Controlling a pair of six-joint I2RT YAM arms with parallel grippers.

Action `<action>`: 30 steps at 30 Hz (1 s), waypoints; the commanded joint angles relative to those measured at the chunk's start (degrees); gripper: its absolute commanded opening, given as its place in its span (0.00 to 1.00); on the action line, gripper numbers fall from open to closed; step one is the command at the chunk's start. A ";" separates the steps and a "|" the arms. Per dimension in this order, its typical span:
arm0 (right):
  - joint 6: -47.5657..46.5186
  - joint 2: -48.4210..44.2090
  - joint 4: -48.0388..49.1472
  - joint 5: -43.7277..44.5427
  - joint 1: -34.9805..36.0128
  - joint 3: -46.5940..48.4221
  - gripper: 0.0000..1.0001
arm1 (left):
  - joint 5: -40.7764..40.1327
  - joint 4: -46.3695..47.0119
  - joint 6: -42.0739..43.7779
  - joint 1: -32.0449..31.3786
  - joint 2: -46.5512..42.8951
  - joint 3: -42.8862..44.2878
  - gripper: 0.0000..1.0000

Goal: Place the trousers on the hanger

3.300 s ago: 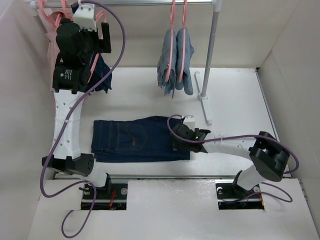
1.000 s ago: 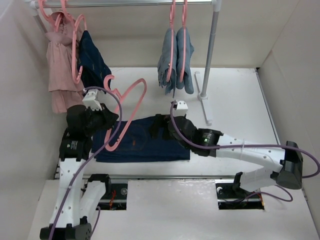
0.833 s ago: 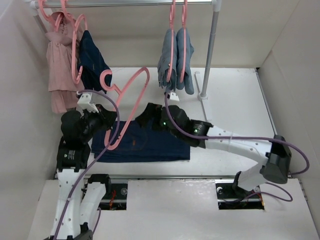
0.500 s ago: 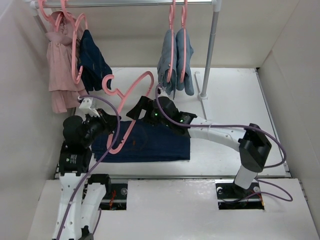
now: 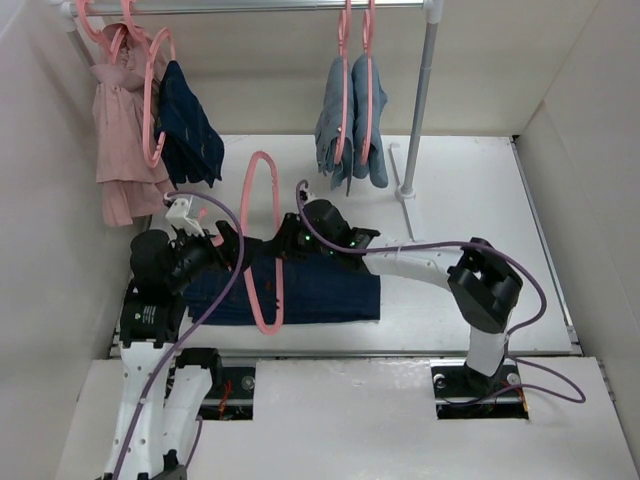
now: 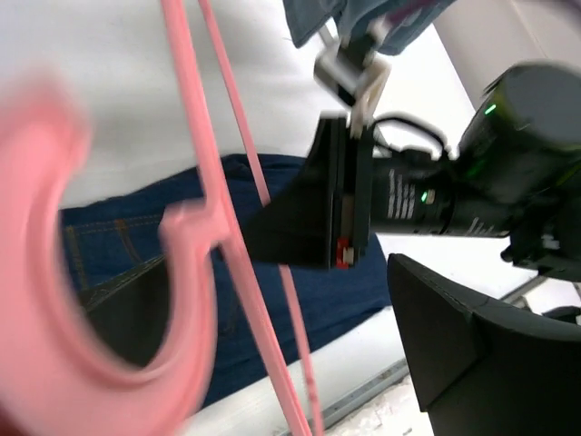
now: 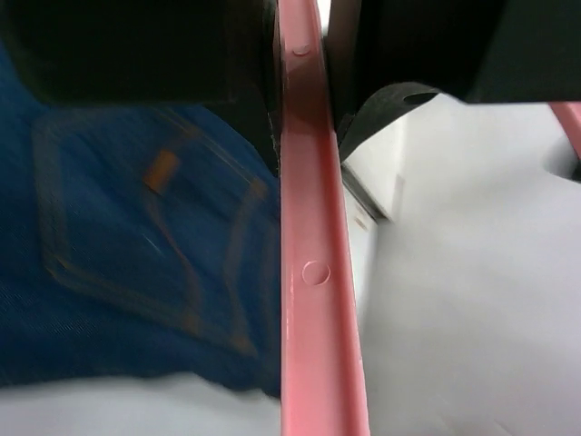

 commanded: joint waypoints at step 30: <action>-9.20 -10.30 5.80 -12.04 -11.41 -20.71 0.00 | -4.96 -8.52 12.17 0.47 16.95 17.54 1.00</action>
